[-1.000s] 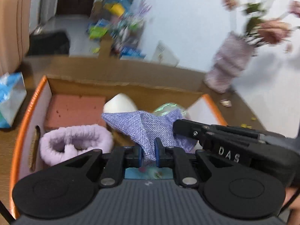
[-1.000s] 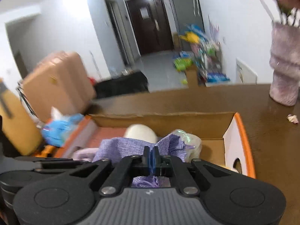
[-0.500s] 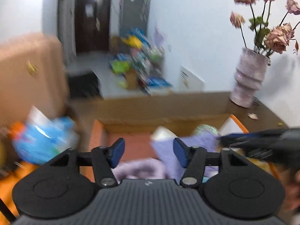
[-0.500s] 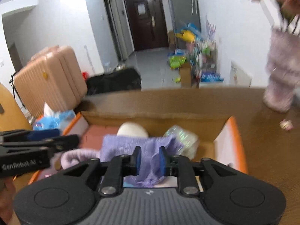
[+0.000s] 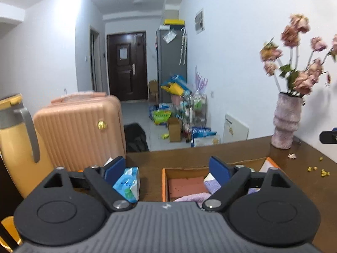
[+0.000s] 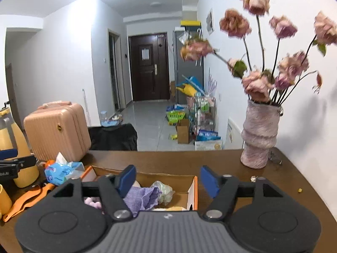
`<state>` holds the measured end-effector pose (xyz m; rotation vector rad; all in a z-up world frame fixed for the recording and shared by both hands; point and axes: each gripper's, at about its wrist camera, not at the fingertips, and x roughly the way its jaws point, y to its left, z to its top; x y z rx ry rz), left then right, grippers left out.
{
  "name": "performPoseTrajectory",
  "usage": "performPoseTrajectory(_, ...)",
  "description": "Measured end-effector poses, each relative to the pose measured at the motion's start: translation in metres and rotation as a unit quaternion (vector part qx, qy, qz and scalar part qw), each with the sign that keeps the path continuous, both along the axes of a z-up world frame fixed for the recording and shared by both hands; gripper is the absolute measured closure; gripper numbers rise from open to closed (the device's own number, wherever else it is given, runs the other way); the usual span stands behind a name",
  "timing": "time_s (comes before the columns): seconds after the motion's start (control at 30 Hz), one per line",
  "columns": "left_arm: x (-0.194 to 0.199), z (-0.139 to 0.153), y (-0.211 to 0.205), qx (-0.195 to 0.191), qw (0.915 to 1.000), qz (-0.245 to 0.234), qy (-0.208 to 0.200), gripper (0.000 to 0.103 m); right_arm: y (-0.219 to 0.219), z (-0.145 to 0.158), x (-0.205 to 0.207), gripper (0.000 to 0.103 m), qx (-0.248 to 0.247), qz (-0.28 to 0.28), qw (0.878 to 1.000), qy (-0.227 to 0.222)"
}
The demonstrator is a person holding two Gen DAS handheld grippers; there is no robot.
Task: Organize soft objects
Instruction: 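Withdraw both tools up from the box, then move the right tool to the blue tissue pack while the left tool approaches the white sponge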
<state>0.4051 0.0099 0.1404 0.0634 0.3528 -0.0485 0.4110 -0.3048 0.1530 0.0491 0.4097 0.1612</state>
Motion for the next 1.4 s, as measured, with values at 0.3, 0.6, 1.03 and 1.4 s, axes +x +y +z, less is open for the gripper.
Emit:
performPoseTrajectory(0.3,-0.112,-0.022,0.006,-0.003,0.9982,0.018,-0.057,0.003,0.023,-0.015,-0.097,0.020,-0.025,0.010,0.996,-0.087)
performPoseTrajectory(0.6,-0.239,-0.077,0.011,-0.014,0.9977,0.003,-0.066,0.000,0.048,-0.077,-0.237,0.013,-0.035,0.048,0.988,-0.144)
performPoseTrajectory(1.03,-0.284,-0.110,0.022,-0.039,0.9990,0.006,-0.023,0.000,0.065,-0.135,-0.307,0.013,-0.027,0.034,0.996,-0.082)
performPoseTrajectory(1.4,-0.249,-0.128,0.023,-0.034,0.9993,0.009,0.013,0.000,0.071,-0.146,-0.272,0.013,-0.017,0.054,0.997,-0.045)
